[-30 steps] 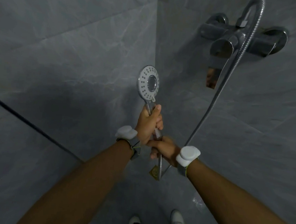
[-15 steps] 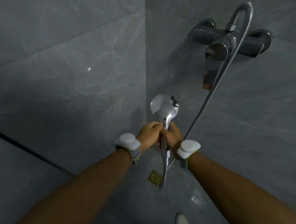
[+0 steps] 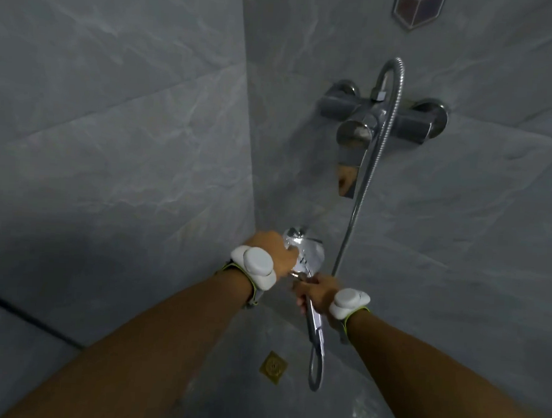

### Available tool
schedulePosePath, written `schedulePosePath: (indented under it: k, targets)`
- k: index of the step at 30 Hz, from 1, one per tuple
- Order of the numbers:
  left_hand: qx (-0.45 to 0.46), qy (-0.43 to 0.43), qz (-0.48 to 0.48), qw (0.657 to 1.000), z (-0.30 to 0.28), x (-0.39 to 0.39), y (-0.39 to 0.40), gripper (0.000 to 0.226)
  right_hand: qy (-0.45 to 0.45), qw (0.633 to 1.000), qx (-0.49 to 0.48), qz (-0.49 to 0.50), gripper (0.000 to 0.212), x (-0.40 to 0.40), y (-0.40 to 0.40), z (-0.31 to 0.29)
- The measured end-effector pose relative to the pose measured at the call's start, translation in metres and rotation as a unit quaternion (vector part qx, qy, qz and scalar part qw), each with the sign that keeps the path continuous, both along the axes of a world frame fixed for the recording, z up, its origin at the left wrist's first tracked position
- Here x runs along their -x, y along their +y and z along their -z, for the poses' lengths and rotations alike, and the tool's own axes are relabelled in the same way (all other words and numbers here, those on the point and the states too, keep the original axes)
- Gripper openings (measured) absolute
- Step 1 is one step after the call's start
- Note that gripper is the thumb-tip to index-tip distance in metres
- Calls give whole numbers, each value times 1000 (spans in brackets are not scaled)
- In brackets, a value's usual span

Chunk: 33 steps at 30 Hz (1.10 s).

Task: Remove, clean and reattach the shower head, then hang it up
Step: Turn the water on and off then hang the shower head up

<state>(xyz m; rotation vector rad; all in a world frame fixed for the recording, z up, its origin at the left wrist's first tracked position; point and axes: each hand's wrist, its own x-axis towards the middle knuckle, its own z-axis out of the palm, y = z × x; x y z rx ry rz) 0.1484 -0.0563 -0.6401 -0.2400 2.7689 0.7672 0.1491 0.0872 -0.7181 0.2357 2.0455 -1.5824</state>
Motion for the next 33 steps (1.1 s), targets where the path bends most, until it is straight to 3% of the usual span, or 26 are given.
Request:
schedulePosePath:
  k: [3,6,10,15,18,21,25,28,33]
  targets:
    - [-37,72,-31,996,-14,11,24,42,-2,1000,-15,-8,20,4,18,15]
    - [-179,139,-59,972,-29,18,44,12,-24,999,-35,-1,24,7,31,27]
    - [-301,196,-38,932,-54,24,73,40,-72,995,-71,1,25,7,48,40]
    - [-384,223,-86,892,-67,41,86,20,-63,988,-132,-44,28,6,63,51]
    - [-404,221,-108,881,-66,43,86,23,-66,989,-131,-37,36,2,63,58]
    - [-406,219,-102,881,-59,41,81,19,-61,984,-164,-28,32,0,53,62]
    - [-442,248,-92,857,-69,38,80,6,-52,984,-172,-15,28,7,54,59]
    - [-443,253,-90,855,-64,34,69,15,-55,980,-187,-29,26,-1,55,66]
    - [-480,267,-77,832,-65,30,65,10,-50,984,-168,-43,39,-11,56,73]
